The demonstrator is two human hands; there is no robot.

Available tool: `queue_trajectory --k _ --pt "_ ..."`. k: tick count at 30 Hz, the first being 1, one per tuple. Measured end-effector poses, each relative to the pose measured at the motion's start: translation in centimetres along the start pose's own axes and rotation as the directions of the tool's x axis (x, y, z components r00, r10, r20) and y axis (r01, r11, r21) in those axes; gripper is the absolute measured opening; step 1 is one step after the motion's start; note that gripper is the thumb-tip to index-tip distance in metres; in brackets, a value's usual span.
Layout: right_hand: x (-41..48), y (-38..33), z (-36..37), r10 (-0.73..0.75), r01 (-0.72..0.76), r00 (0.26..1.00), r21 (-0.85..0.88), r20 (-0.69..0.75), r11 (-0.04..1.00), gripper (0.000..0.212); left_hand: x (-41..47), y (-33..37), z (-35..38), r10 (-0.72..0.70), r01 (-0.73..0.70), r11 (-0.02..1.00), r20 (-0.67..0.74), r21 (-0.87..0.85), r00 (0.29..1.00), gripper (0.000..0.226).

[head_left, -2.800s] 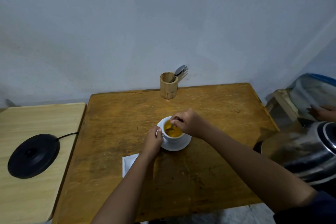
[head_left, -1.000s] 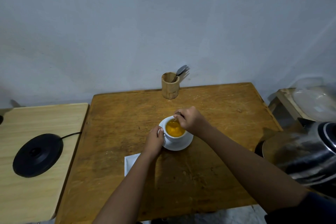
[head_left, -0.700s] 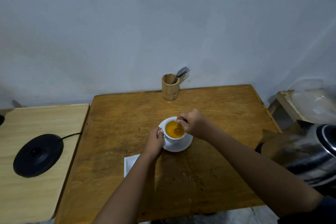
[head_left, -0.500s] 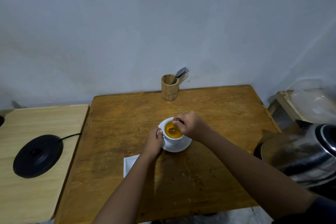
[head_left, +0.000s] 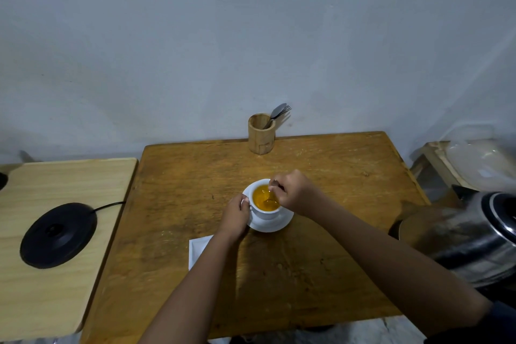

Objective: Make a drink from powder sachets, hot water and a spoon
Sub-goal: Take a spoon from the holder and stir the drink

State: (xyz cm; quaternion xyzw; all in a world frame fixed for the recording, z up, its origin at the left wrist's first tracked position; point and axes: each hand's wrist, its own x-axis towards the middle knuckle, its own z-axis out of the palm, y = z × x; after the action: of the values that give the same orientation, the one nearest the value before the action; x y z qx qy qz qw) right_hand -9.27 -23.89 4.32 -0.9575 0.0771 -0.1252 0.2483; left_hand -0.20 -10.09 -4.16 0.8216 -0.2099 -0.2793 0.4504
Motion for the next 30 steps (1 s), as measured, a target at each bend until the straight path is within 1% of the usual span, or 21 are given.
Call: queue_trajectory --k 5,10,12,18,20,25,28,30 --pt "0.2 -0.6 1.1 0.019 -0.017 0.999 0.071 -0.028 0.997 0.016 0.1 -0.1 0.0 -0.004 0.004 1.0 0.01 0.005 1.0 0.023" --pt "0.5 -0.6 1.7 0.072 -0.063 0.995 0.123 -0.072 0.99 0.021 0.0 0.0 -0.1 0.003 -0.003 1.0 0.019 0.003 1.0 0.024" --pt "0.6 -0.5 1.8 0.071 -0.06 0.992 0.107 -0.107 0.992 0.024 0.0 0.0 -0.2 -0.002 0.002 1.0 0.023 0.0 1.0 0.026" --pt "0.0 0.2 0.9 0.066 -0.063 0.985 0.025 -0.156 0.998 0.021 0.1 0.2 -0.4 0.002 -0.003 1.0 0.031 0.02 1.0 0.029" --pt "-0.5 0.3 0.6 0.052 -0.051 0.991 0.013 -0.124 0.999 0.019 0.2 0.2 -0.4 -0.006 0.005 1.0 0.033 0.028 0.999 0.029" --pt "-1.1 -0.1 -0.5 0.061 -0.062 0.998 0.084 0.025 0.995 0.016 0.2 0.3 -0.3 -0.01 0.008 0.999 0.032 0.043 0.999 0.029" --pt "-1.4 -0.6 -1.6 0.067 -0.073 0.996 0.11 0.063 0.991 0.017 0.2 0.5 -0.2 -0.023 0.022 0.998 0.023 0.057 0.999 0.028" --pt "-1.5 -0.7 -2.4 0.08 -0.088 0.993 0.096 0.09 0.991 0.017 0.2 0.6 -0.1 -0.04 0.039 0.997 0.014 0.066 0.999 0.028"
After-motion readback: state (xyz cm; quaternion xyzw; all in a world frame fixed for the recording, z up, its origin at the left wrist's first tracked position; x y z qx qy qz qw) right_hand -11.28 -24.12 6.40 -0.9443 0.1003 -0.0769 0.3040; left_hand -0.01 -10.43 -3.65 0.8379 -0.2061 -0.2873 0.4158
